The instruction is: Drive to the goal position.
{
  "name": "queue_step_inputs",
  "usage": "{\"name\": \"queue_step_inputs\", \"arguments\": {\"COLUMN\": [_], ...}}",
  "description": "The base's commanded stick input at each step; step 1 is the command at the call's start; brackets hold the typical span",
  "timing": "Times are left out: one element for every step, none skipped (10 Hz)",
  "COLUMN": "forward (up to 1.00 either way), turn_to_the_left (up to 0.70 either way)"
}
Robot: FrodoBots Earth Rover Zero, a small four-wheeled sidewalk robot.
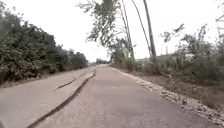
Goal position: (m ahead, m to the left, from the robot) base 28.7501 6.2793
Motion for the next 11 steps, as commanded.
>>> {"name": "queue_step_inputs", "arguments": {"forward": [0.85,0.85,0.85,0.85,0.85,0.85,0.85,0.85,0.85,0.85,0.85], "turn_to_the_left": [0.05,0.27,0.34,0.13,0.00,0.00,0.00,0.00,0.00,0.00,0.00]}}
